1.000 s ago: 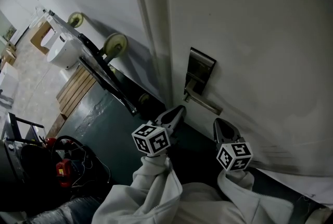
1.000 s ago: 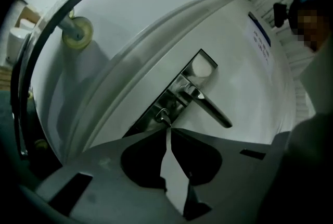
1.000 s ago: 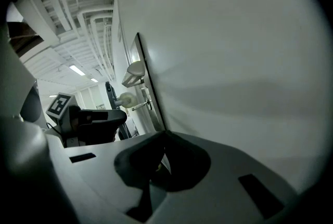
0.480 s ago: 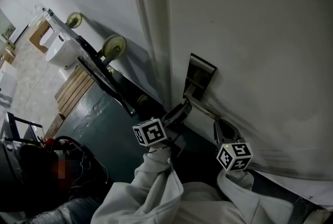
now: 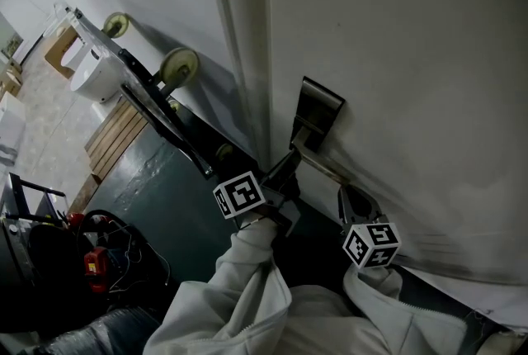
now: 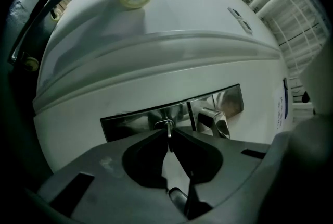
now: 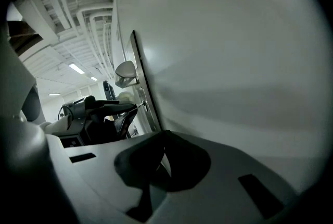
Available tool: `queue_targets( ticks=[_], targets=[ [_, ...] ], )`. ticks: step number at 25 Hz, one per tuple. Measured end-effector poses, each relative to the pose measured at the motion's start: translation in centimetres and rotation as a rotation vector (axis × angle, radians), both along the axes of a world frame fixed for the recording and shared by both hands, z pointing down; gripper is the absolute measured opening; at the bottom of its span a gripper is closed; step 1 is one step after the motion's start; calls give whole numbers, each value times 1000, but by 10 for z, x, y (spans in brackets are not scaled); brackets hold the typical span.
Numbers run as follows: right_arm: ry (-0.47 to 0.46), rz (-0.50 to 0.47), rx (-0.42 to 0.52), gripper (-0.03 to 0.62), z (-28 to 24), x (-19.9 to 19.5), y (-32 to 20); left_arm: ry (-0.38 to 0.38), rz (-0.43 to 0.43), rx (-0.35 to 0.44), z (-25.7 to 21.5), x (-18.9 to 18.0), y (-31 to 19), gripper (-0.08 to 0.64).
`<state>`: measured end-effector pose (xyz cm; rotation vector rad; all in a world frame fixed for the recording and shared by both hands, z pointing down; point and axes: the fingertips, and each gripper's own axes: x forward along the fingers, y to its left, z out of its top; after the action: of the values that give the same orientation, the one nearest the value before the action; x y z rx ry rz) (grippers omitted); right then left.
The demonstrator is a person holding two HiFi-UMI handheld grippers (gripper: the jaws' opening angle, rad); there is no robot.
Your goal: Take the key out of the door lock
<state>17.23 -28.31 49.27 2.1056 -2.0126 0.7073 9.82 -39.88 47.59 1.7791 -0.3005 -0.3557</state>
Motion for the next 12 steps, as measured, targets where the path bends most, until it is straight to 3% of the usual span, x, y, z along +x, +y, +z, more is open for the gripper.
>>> queue_targets(
  ticks=[3, 12],
  targets=[
    [1, -5, -1, 52, 0, -2, 1, 42, 5, -32, -2, 2, 1, 32],
    [9, -13, -7, 52, 0, -5, 6, 62, -31, -105, 2, -1, 0, 28]
  ],
)
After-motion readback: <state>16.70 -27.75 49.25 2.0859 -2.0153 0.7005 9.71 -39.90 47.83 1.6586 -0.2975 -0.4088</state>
